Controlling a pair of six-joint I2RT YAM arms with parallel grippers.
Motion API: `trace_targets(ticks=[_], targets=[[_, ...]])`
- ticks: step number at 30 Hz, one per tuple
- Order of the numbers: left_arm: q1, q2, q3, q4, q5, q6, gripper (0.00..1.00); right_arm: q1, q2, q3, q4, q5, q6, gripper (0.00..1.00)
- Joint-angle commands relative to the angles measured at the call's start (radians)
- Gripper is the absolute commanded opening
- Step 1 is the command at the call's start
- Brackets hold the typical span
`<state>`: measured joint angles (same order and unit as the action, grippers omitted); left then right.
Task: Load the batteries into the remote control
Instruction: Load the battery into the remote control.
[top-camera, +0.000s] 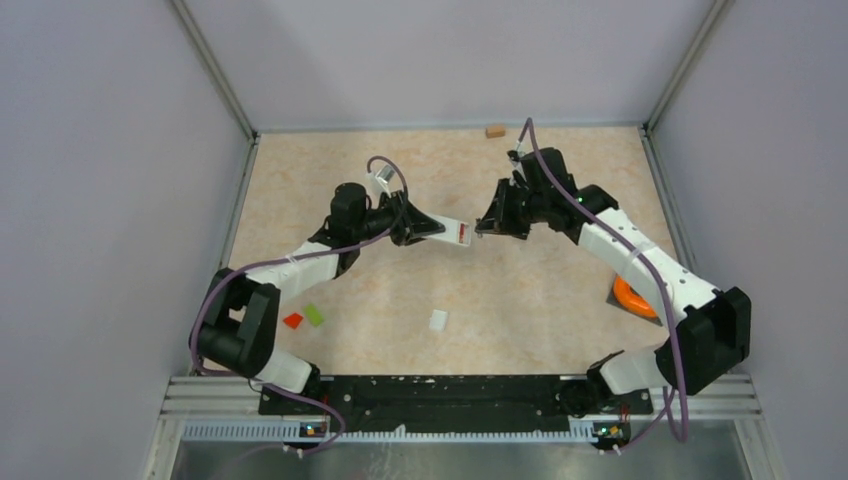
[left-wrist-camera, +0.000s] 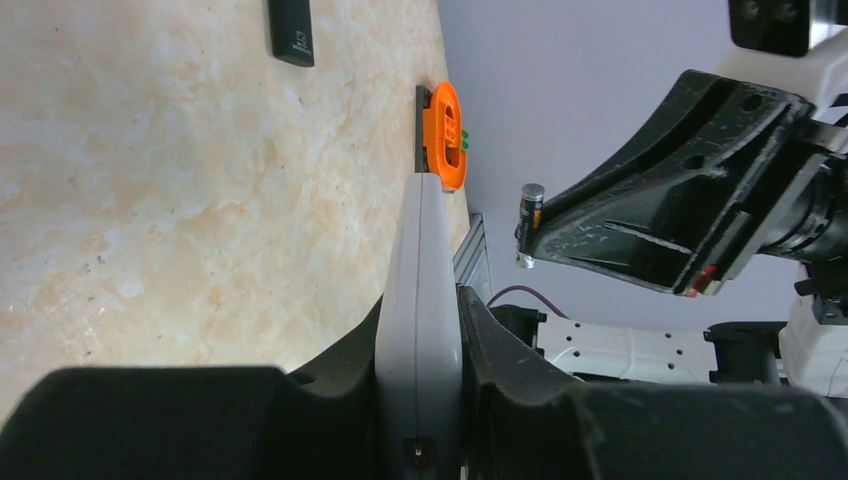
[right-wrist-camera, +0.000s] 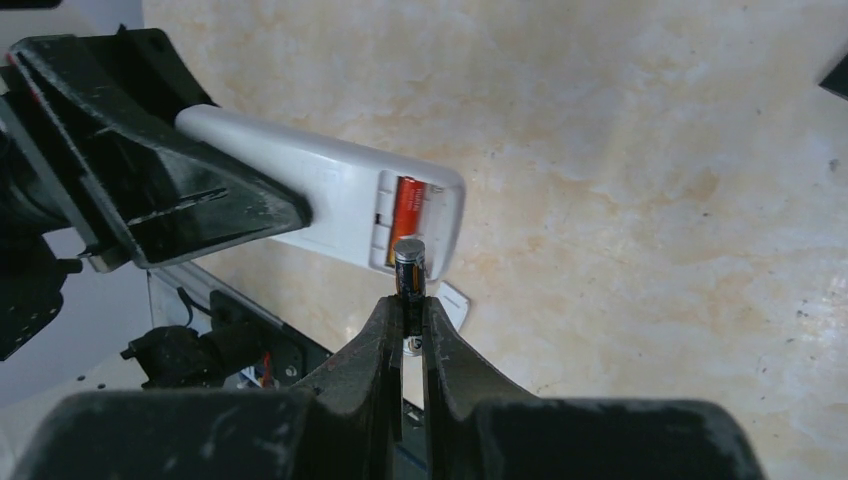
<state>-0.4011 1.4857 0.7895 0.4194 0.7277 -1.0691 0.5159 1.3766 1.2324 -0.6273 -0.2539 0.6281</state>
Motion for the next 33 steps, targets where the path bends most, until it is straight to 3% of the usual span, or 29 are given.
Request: trace_targets(ticks=[1, 21, 33], targets=[[-0.002, 0.028, -0.012, 0.107, 0.04, -0.039, 0.0, 0.033, 0.047, 0.075, -0.053, -0.049, -0.011, 0.0], [-0.002, 0.041, -0.019, 0.189, 0.056, -0.071, 0.0, 0.061, 0.136, 0.103, -0.064, -0.04, 0.056, 0.0], [-0.002, 0.038, -0.022, 0.191, 0.061, -0.075, 0.0, 0.061, 0.135, 0.057, 0.003, -0.002, 0.151, 0.12]])
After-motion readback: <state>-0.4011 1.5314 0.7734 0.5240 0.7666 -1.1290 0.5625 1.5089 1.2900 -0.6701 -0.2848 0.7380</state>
